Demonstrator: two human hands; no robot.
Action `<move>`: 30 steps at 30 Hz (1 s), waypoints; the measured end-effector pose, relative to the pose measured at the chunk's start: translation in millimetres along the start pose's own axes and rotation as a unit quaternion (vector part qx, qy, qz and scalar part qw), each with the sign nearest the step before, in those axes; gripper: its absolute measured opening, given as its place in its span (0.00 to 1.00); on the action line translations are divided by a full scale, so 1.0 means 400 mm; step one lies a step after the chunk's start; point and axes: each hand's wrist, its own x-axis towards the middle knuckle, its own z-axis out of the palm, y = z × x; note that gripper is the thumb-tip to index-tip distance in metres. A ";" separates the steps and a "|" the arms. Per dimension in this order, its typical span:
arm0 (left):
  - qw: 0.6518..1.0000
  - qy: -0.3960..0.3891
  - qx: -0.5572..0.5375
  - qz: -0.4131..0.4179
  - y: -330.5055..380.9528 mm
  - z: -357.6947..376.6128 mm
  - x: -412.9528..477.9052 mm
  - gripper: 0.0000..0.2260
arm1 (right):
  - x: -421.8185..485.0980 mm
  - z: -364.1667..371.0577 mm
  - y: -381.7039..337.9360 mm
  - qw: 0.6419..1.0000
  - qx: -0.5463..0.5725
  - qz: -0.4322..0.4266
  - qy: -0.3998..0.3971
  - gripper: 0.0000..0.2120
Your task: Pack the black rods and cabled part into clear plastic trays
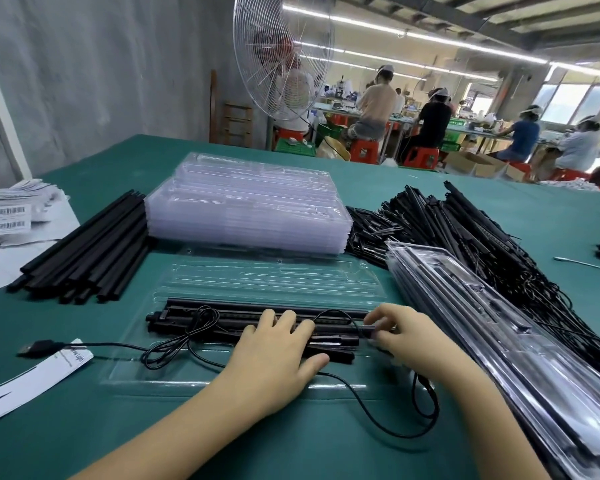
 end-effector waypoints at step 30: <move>0.995 0.024 0.007 0.102 -0.047 0.026 -0.021 0.28 | -0.154 -0.141 -0.031 0.968 -0.233 0.061 0.069 0.17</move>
